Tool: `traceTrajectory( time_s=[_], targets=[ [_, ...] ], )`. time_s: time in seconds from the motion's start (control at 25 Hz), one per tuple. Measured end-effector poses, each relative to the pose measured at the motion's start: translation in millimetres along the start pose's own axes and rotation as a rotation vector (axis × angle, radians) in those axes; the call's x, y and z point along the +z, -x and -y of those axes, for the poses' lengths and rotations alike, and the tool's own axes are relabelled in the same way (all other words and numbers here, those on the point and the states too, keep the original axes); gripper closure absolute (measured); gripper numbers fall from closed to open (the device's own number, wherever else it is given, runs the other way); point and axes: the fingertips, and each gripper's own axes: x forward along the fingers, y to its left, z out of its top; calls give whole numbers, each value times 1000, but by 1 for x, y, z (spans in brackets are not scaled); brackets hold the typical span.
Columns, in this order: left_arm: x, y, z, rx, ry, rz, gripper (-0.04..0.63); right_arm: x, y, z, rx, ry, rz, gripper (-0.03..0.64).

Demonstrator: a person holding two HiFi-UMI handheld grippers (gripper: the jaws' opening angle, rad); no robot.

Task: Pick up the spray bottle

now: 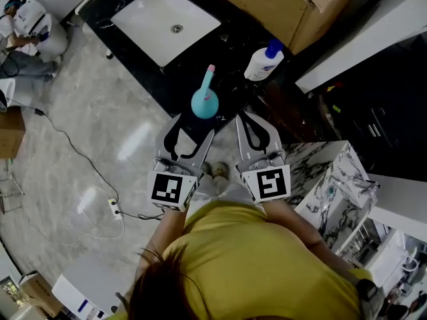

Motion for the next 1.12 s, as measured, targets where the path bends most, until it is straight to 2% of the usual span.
traceTrajectory(
  time_s=[0.16, 0.52, 0.8, 0.96, 1.12],
  targets=[
    [-14, -18, -8, -21, 21, -49, 276, -4, -12, 5, -15, -21, -31, 607],
    [-67, -59, -29, -28, -30, -167, 183, -27, -33, 18, -29, -14, -75, 609],
    [-102, -85, -33, -60, -53, -259, 172, -53, -48, 21, -18, 2, -129, 609],
    [-115, -94, -34, -73, -49, -289, 170, -65, -54, 23, -13, 14, -164, 608],
    [-122, -102, -34, -71, -82, -315, 170, -74, -56, 29, -24, 7, -193, 609]
  ],
)
